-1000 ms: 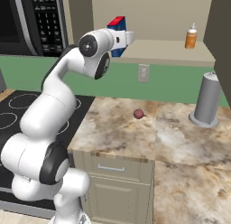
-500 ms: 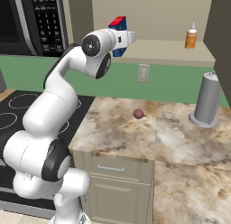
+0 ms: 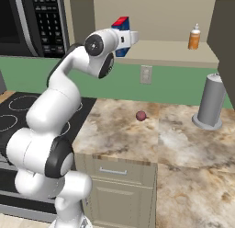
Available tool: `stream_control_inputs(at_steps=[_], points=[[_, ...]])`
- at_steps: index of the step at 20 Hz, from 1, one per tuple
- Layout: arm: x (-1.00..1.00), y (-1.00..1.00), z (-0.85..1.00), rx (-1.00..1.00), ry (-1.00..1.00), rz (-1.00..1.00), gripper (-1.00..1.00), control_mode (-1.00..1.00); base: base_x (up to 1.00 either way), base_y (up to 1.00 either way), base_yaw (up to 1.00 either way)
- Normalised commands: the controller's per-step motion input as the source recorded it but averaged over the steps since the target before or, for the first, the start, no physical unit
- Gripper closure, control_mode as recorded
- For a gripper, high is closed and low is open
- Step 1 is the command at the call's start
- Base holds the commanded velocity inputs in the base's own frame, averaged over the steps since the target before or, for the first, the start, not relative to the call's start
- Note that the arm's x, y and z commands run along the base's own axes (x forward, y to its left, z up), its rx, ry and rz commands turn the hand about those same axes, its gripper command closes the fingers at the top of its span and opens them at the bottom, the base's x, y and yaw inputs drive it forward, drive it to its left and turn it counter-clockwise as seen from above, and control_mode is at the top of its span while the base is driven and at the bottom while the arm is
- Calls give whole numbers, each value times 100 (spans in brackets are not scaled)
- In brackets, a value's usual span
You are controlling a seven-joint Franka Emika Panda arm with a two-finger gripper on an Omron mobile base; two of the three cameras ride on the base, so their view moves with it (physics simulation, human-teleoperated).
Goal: Pick the bar and boxed food from the counter and place them in the cabinets closest to them.
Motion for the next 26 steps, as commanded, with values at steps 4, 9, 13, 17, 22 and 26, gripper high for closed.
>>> stream_control_inputs(at_steps=[4,9,13,17,22,26], points=[[30,0,0,0,0,0,100,-100,0,0,0],[22,0,0,0,0,0,100,-100,0,0,0],[9,0,0,0,0,0,100,-100,0,0,0],[0,0,0,0,0,0,100,-100,0,0,0],[2,-1,-1,0,0,0,100,-100,0,0,0],[1,-3,-6,0,0,0,100,-100,0,0,0]])
